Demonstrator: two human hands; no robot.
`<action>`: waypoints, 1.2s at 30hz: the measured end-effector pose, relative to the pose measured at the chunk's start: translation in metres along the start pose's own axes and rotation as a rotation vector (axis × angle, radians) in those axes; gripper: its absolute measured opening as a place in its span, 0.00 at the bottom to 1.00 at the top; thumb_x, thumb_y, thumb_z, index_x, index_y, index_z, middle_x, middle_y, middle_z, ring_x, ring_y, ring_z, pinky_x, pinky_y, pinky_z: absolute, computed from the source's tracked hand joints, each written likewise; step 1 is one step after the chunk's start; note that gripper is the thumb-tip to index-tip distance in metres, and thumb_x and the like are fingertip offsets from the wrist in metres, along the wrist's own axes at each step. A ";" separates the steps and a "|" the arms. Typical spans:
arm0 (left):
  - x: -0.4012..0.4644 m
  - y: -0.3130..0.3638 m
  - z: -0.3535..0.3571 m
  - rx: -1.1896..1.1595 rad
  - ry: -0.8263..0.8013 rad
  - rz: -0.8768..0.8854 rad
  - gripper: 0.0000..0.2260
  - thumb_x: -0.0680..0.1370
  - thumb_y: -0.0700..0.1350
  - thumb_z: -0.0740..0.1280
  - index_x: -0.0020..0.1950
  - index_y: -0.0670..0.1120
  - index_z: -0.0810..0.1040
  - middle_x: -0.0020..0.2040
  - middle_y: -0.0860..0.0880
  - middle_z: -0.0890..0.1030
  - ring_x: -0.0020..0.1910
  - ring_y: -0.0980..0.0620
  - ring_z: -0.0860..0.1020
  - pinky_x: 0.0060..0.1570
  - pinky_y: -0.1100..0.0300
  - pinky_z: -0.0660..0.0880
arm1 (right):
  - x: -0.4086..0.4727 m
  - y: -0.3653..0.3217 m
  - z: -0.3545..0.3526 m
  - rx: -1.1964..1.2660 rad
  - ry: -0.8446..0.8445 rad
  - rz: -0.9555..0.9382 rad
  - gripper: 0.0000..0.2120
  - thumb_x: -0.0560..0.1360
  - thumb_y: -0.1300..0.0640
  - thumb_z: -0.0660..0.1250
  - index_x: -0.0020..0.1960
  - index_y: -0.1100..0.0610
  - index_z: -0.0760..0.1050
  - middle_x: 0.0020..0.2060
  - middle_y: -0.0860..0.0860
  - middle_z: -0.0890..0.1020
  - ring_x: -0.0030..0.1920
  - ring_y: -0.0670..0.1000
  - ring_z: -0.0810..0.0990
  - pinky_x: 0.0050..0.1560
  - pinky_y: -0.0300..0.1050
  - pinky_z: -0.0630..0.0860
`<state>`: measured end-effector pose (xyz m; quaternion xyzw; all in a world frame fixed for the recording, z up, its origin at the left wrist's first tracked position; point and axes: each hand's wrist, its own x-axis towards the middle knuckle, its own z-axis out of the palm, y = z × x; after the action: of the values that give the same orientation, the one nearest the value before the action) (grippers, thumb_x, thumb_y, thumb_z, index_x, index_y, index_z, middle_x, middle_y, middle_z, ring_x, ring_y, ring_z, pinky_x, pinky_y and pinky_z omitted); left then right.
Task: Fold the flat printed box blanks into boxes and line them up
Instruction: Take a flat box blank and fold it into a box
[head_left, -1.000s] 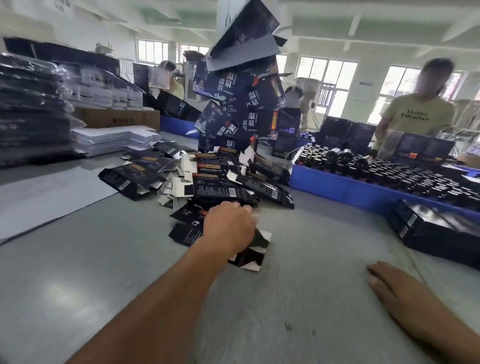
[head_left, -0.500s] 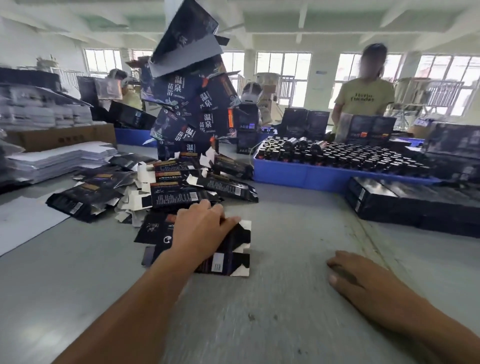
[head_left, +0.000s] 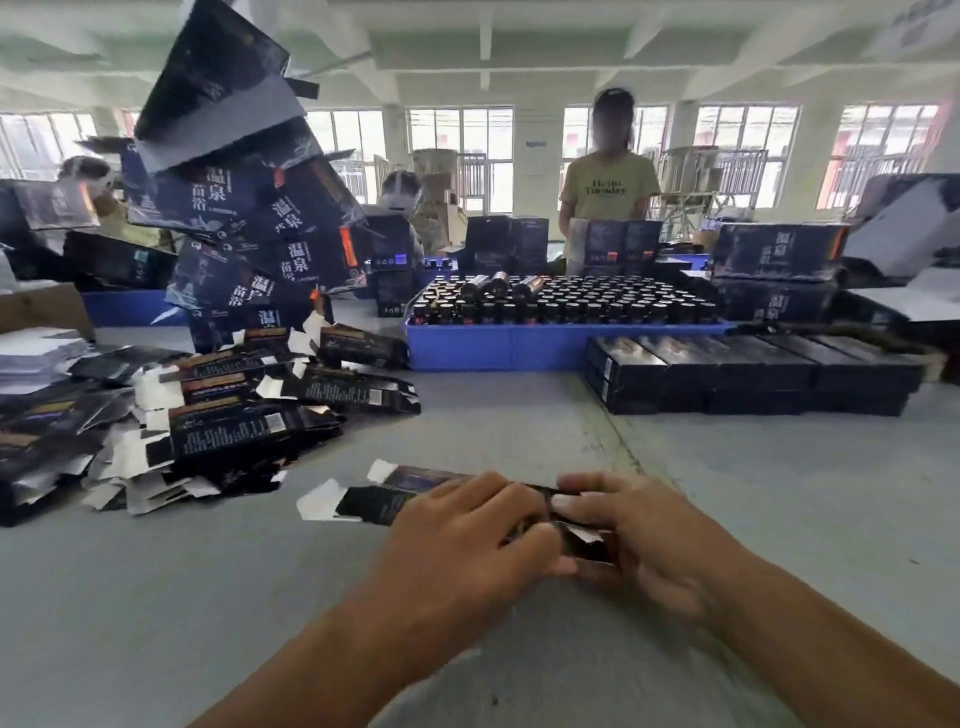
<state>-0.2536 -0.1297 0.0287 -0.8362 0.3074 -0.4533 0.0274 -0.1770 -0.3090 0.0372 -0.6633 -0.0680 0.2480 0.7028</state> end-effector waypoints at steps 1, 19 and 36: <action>-0.001 0.003 0.002 -0.030 -0.055 -0.009 0.12 0.82 0.57 0.64 0.49 0.50 0.76 0.54 0.48 0.82 0.50 0.47 0.81 0.44 0.51 0.79 | 0.001 0.000 -0.001 0.007 0.033 -0.053 0.16 0.75 0.67 0.71 0.62 0.58 0.76 0.44 0.58 0.87 0.39 0.55 0.86 0.34 0.47 0.82; -0.010 -0.022 -0.006 0.124 -0.277 -0.435 0.48 0.66 0.75 0.63 0.75 0.44 0.66 0.62 0.48 0.78 0.58 0.46 0.78 0.57 0.48 0.76 | -0.012 -0.006 0.000 -0.082 0.012 -0.307 0.15 0.77 0.52 0.71 0.62 0.49 0.76 0.46 0.52 0.87 0.45 0.55 0.87 0.40 0.46 0.82; -0.005 -0.020 -0.012 0.087 -0.200 -0.284 0.38 0.76 0.75 0.53 0.79 0.54 0.59 0.63 0.44 0.76 0.57 0.44 0.77 0.55 0.44 0.74 | -0.028 -0.008 0.017 -0.409 0.017 -0.533 0.18 0.81 0.63 0.65 0.63 0.41 0.75 0.46 0.47 0.87 0.43 0.48 0.87 0.36 0.40 0.82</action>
<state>-0.2550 -0.1084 0.0381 -0.9102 0.1623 -0.3799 0.0297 -0.2070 -0.3060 0.0531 -0.7514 -0.2815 0.0313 0.5959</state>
